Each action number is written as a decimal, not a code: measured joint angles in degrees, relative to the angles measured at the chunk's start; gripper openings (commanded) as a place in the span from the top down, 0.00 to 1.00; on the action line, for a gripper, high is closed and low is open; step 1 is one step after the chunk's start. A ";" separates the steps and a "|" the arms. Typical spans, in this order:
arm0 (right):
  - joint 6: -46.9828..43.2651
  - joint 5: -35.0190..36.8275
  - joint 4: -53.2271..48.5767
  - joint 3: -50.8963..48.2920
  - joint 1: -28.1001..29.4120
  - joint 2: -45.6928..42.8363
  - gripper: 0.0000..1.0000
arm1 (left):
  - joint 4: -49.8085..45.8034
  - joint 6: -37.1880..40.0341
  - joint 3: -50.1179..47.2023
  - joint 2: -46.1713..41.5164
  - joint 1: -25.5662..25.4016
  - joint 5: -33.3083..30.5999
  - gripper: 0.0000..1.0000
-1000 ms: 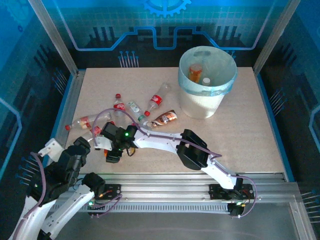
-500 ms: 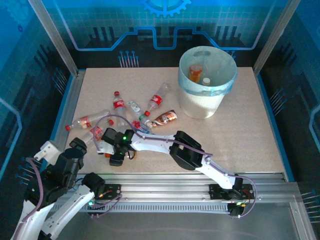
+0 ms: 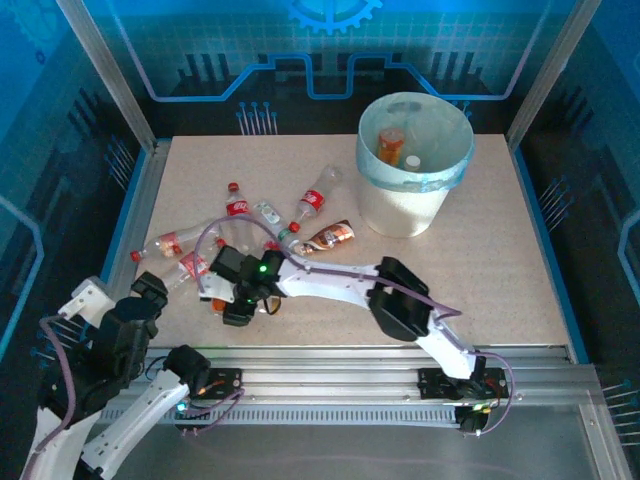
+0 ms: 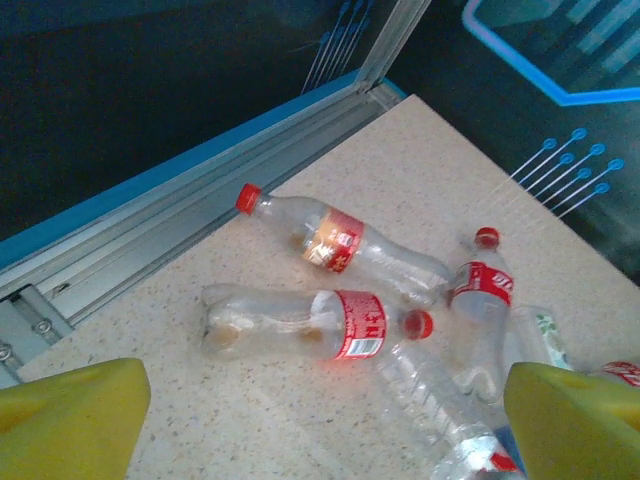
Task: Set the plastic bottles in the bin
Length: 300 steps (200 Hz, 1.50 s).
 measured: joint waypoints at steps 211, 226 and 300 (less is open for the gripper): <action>11.85 16.41 24.00 -6.75 -46.51 -27.47 0.53 | 41.53 31.67 48.57 72.08 -12.63 42.80 0.12; 12.00 17.62 24.22 -7.08 -46.88 -26.58 0.50 | 41.51 31.67 48.72 72.70 -12.63 43.60 0.12; 13.09 19.54 26.32 -9.44 -47.36 -26.67 0.27 | 41.51 31.63 48.72 72.74 -12.63 44.30 0.10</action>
